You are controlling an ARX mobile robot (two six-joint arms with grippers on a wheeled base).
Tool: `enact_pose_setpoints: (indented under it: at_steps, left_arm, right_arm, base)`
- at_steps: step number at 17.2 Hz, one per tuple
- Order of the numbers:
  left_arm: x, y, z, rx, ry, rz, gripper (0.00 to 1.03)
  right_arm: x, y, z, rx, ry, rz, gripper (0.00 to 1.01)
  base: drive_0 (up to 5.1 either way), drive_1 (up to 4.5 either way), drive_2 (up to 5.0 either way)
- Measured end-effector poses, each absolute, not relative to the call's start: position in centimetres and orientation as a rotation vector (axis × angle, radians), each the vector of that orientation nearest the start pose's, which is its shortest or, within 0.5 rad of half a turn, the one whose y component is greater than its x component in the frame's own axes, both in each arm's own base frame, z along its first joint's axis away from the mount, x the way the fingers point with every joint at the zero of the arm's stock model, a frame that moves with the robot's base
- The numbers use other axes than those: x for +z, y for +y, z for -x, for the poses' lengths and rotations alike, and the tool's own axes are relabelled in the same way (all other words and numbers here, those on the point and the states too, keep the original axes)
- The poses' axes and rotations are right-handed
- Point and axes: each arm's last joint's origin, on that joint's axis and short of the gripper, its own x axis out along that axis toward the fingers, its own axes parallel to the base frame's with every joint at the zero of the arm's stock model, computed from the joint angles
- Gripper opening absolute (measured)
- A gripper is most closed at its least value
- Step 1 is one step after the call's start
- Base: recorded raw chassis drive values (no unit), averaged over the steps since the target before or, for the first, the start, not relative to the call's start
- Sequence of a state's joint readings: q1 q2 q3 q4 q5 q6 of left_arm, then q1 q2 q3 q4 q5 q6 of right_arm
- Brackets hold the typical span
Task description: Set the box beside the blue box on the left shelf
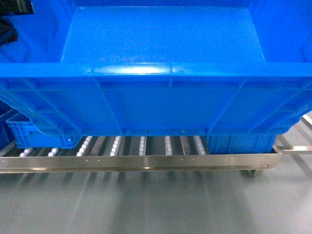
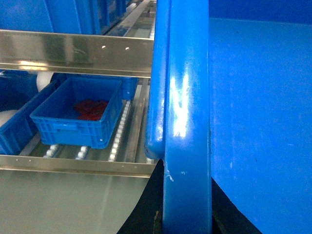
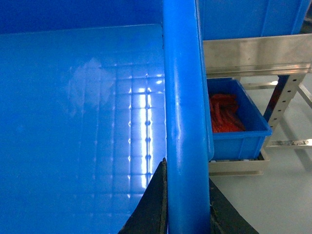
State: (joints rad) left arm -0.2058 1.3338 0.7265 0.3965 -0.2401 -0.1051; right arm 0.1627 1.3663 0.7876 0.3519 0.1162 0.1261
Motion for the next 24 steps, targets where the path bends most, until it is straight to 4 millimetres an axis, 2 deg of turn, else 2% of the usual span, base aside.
enact_pose_setpoints:
  at_steps: [24]
  left_arm:
    - [25.03,-5.20,-28.27,0.044,0.195,0.059,0.08]
  right_arm:
    - [25.72,4.50,-29.51,0.032,0.220,-0.095,0.09]
  base:
    - [0.0,-0.01,0.0]
